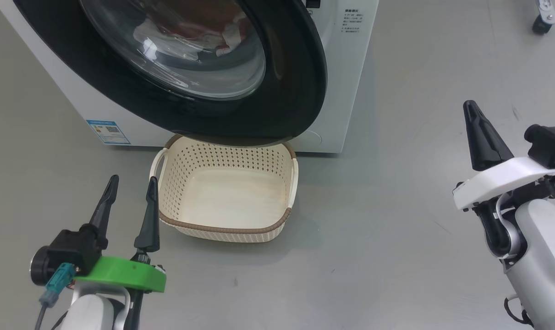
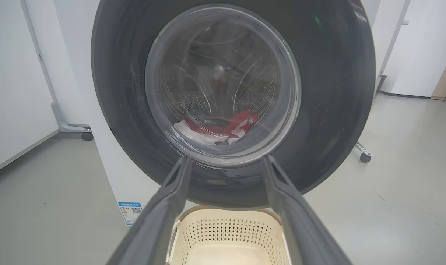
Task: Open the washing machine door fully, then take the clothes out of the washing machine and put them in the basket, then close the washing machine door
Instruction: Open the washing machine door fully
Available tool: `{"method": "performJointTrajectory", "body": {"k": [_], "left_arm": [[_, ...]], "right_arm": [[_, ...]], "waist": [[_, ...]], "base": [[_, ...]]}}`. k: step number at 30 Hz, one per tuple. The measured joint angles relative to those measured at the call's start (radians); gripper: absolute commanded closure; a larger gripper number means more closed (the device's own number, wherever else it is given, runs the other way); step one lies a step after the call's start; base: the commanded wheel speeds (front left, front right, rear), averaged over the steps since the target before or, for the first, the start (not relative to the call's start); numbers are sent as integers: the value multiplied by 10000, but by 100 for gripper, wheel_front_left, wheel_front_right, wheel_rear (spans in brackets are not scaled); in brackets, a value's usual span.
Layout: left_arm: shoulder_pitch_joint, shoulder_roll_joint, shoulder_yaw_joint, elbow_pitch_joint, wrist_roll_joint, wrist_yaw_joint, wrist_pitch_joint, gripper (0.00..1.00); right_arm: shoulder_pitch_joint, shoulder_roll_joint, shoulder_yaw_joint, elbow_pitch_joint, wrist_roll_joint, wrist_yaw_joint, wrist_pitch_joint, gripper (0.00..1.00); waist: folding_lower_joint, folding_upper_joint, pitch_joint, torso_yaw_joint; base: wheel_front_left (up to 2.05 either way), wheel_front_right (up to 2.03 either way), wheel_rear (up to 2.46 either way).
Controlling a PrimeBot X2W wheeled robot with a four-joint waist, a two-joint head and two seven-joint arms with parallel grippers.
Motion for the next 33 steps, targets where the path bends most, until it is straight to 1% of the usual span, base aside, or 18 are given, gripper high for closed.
{"method": "performJointTrajectory", "body": {"k": [1, 2, 3, 12, 14, 15, 33], "left_arm": [[27, 0, 0, -4, 0, 0, 0, 0], [41, 0, 0, -4, 0, 0, 0, 0], [50, 0, 0, -8, 0, 0, 0, 0], [81, 2, -94, -71, 4, 0, 0, 0], [81, 0, -138, -71, 12, 0, 0, 0], [81, 0, -146, -71, 12, 0, 0, 0], [91, 0, -169, -67, 12, 0, 0, 0]], "right_arm": [[98, 38, -35, -31, -17, -48, -105, 81], [187, 42, -46, -73, -69, -123, -240, 26], [257, 42, -48, -109, -121, -146, -297, 0], [767, 0, 111, -372, -575, -464, -383, 0], [869, -4, 109, -422, -602, -477, -397, 0], [908, -4, 107, -456, -602, -546, -426, 0], [1322, 4, 56, -945, -727, -725, -560, 0]], "waist": [[0, 0, -6, -10], [0, 0, -11, -18], [0, 0, -15, -26], [0, 0, 19, -40], [0, 0, 31, -27], [0, 0, 35, -19], [0, 0, -60, 58]], "base": [[0, 0, 0], [0, 0, 0], [0, 0, 0], [0, 0, 0], [0, 0, 0], [0, 0, 0], [0, 0, 0]]}}
